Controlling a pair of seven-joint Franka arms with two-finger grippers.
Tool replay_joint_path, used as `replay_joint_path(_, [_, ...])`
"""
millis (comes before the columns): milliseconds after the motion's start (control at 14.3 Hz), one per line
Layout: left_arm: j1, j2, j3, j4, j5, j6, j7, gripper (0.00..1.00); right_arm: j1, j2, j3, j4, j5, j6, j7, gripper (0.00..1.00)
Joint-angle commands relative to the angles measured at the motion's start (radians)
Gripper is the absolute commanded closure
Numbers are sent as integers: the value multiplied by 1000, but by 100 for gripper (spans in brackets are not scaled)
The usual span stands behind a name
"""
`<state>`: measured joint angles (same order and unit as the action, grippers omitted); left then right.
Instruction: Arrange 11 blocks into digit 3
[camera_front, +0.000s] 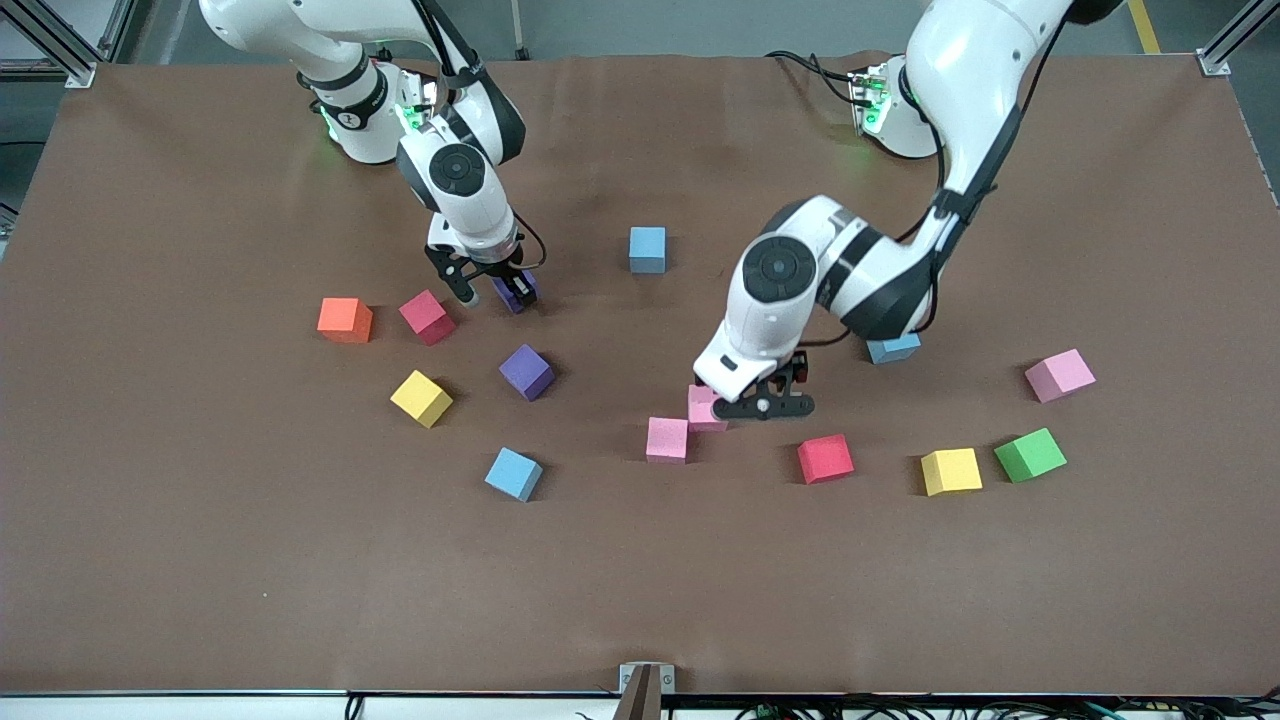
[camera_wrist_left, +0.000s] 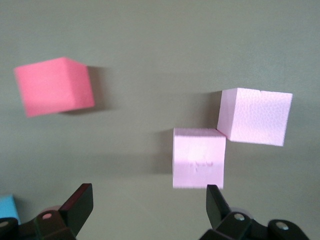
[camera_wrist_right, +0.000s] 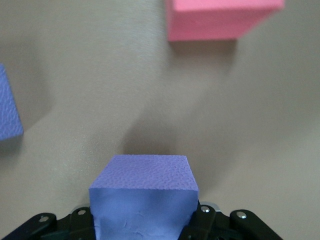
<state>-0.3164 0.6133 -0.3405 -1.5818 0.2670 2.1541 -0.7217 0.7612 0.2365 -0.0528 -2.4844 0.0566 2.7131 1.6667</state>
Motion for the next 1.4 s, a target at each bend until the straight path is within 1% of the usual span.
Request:
replay_joint_path(0, [-18, 101, -12, 95, 3, 7, 79, 0, 59, -17, 2, -8, 5, -1, 219, 100])
replay_joint_path(70, [-13, 112, -11, 97, 1, 41, 91, 0, 85, -17, 2, -8, 5, 4, 282, 100])
replay_joint_path(209, [-16, 123, -11, 95, -15, 53, 74, 0, 122, -14, 2, -7, 5, 25, 385, 100])
replay_joint_path(419, [-16, 128, -11, 94, -107, 64, 64, 0, 200, -2, 2, 38, 5, 40, 528, 100])
replay_joint_path(558, [-18, 146, -9, 95, -121, 81, 50, 0, 216, 20, 2, 64, 5, 39, 576, 100])
replay_joint_path(837, [-20, 167, -9, 94, -118, 93, 27, 0, 240, 105, 2, 154, 3, 30, 640, 100])
replay_joint_path(1047, [-21, 183, -8, 95, -117, 93, -2, 1, 257, 150, 2, 203, 3, 28, 666, 100])
replay_joint_path(1117, [-18, 183, -6, 95, -115, 93, -2, 2, 260, 158, 2, 211, 3, 27, 668, 100])
replay_joint_path(1186, [-20, 189, -5, 95, -115, 92, -4, 6, 262, 158, 2, 216, 3, 27, 668, 100])
replay_joint_path(1256, [-23, 190, -5, 94, -114, 93, -14, 15, 265, 159, 2, 216, 3, 25, 668, 100])
replay_joint_path(1326, [-20, 189, -5, 94, -112, 93, -22, 20, 268, 159, 2, 216, 3, 24, 668, 100])
